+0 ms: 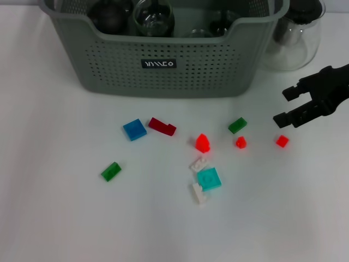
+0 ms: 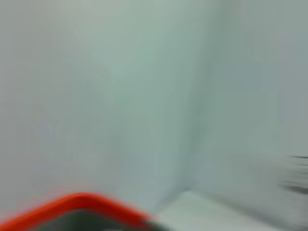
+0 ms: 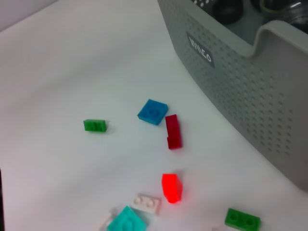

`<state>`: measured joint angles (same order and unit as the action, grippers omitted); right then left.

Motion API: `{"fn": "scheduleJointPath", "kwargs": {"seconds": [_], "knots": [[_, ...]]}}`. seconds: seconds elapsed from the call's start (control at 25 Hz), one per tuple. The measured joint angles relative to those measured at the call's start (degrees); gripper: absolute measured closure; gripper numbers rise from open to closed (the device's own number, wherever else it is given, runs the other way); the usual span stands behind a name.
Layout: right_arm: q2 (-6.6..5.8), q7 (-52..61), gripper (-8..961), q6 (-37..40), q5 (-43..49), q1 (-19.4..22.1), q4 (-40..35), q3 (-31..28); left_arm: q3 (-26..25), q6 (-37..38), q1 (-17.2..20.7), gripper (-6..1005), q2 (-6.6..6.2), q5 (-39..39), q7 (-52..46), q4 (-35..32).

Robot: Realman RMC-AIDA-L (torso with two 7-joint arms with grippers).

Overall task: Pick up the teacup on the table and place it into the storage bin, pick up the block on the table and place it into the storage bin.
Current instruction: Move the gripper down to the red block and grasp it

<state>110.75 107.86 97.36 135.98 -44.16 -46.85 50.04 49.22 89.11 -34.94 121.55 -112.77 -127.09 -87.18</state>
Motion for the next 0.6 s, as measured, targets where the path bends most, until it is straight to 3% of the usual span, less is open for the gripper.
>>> {"fn": "scheduleJointPath", "kwargs": {"seconds": [0.12,0.28,0.48,0.6], "knots": [[-0.74,-0.07,25,0.0,0.81,0.11,-0.01,0.28,-0.13,7.25,6.73,214,0.87,11.06,9.16,1.05],[-0.91,0.64,25,-0.02,3.08,-0.32,-0.01,0.32,1.84,11.6,14.17,192,2.98,15.04,22.09,4.77],[-0.24,3.32,25,-0.01,7.54,-1.91,-0.62,0.32,3.3,14.64,16.18,164,2.73,12.64,35.6,16.88],[1.56,6.78,25,0.0,13.36,-4.39,-0.94,0.53,3.04,15.5,16.36,152,2.73,8.85,47.58,25.88]]}}
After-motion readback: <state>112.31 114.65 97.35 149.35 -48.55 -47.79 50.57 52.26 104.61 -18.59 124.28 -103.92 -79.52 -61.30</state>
